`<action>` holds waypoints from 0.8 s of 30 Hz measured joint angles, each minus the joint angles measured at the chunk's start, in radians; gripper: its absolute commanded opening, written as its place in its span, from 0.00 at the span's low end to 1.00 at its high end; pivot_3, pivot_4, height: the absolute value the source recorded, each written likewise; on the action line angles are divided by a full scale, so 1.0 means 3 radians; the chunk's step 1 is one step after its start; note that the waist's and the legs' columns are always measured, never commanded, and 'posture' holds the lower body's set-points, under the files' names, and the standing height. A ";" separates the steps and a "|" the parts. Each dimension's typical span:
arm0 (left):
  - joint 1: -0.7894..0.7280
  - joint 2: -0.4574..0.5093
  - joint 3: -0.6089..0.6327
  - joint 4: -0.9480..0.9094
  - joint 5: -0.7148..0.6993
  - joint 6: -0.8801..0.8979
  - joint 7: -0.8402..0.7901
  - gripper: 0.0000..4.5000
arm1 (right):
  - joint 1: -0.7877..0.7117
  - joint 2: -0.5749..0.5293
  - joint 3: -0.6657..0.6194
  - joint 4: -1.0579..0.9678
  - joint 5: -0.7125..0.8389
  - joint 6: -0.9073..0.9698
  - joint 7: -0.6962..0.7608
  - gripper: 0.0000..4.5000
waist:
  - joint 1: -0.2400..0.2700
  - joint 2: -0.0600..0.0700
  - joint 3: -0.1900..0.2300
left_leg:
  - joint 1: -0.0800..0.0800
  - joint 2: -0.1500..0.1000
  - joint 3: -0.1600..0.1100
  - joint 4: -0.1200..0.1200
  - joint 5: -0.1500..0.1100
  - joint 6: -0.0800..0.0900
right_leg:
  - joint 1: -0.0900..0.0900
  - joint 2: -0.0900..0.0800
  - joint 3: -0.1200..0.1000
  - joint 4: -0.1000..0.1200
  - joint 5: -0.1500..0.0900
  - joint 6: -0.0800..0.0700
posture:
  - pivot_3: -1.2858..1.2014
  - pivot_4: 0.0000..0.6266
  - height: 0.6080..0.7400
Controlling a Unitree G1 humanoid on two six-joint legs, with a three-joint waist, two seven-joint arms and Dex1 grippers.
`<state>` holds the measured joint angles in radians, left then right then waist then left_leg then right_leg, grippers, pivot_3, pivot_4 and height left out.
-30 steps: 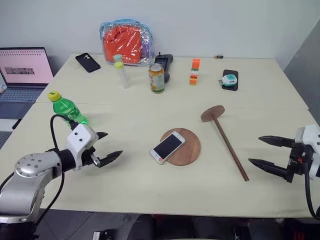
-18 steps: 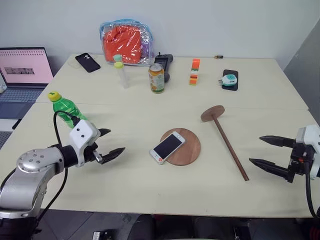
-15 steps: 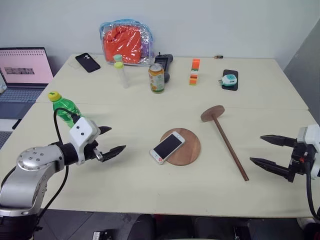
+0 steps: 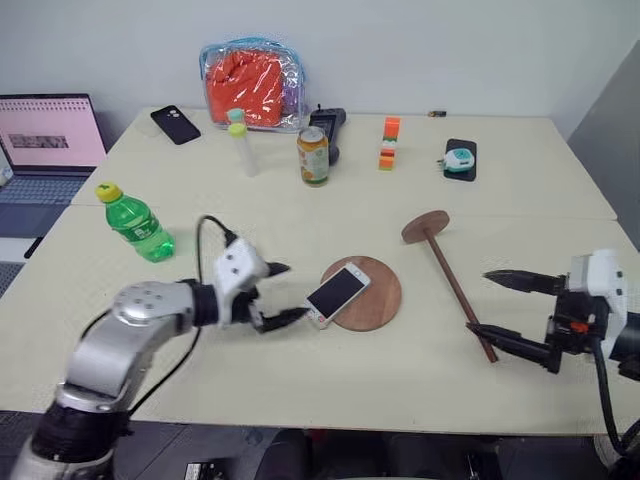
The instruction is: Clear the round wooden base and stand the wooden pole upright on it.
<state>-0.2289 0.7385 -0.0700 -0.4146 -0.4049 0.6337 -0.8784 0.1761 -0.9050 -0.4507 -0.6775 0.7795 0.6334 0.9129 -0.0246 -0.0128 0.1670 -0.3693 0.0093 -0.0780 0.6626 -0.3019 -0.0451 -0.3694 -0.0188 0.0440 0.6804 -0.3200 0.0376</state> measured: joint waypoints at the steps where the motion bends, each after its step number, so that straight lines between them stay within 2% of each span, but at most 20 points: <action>1: -0.0068 -0.0058 -0.0095 0.0028 0.0082 -0.0011 0.0058 1.00 | -0.0002 0.0041 0.0051 -0.0056 0.0015 0.0032 -0.0061 1.00 | 0.0001 0.0000 0.0000 | 0.0000 0.0000 -0.0002 0.0001 0.0000 0.0000 | 0.0000 0.0001 0.0000 0.0000 0.0000 0.0000 | 0.52 0.24 1.00; 4: -0.0161 -0.0184 -0.0315 0.0131 0.0273 -0.0051 0.0182 1.00 | -0.0006 0.0100 0.0206 -0.0195 0.0068 0.0078 -0.0180 1.00 | 0.0000 0.0000 0.0000 | 0.0000 -0.0001 0.0001 0.0001 0.0000 0.0000 | 0.0000 0.0002 -0.0001 0.0001 0.0000 0.0000 | 0.52 0.24 1.00; 11: -0.0493 -0.0717 -0.0803 0.0543 0.0684 -0.0005 0.0562 1.00 | 0.0033 0.0179 0.0367 -0.0330 0.0064 0.0094 -0.0362 1.00 | 0.0025 -0.0002 0.0000 | -0.0004 -0.0005 0.0000 0.0005 0.0000 0.0000 | -0.0001 0.0001 -0.0005 0.0000 0.0000 0.0000 | 0.52 0.24 1.00; 18: -0.0658 -0.1063 -0.0897 0.0870 0.0853 0.0084 0.0775 1.00 | 0.0103 0.0181 0.0380 -0.0347 0.0053 0.0084 -0.0374 1.00 | 0.0032 -0.0002 0.0000 | -0.0004 -0.0005 -0.0001 0.0005 0.0000 0.0000 | -0.0002 0.0001 -0.0006 0.0001 0.0000 0.0000 | 0.52 0.24 1.00; 24: -0.0733 -0.1115 -0.0904 0.0839 0.0881 0.0324 0.0801 1.00 | 0.0107 0.0180 0.0393 -0.0347 -0.0004 0.0024 -0.0355 1.00 | 0.0034 -0.0002 -0.0001 | -0.0003 -0.0005 -0.0001 0.0006 0.0000 0.0000 | 0.0000 0.0001 -0.0006 0.0002 0.0000 0.0000 | 0.52 0.24 1.00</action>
<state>-0.4489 0.4039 -0.3412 -0.1629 -0.1407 0.7310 -0.6382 0.2081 -0.8512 -0.3327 -0.7816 0.7783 0.6406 0.8064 -0.0145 -0.0134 0.1667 -0.3700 0.0080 -0.0782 0.6643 -0.3017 -0.0451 -0.3695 -0.0184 0.0423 0.6810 -0.3200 0.0377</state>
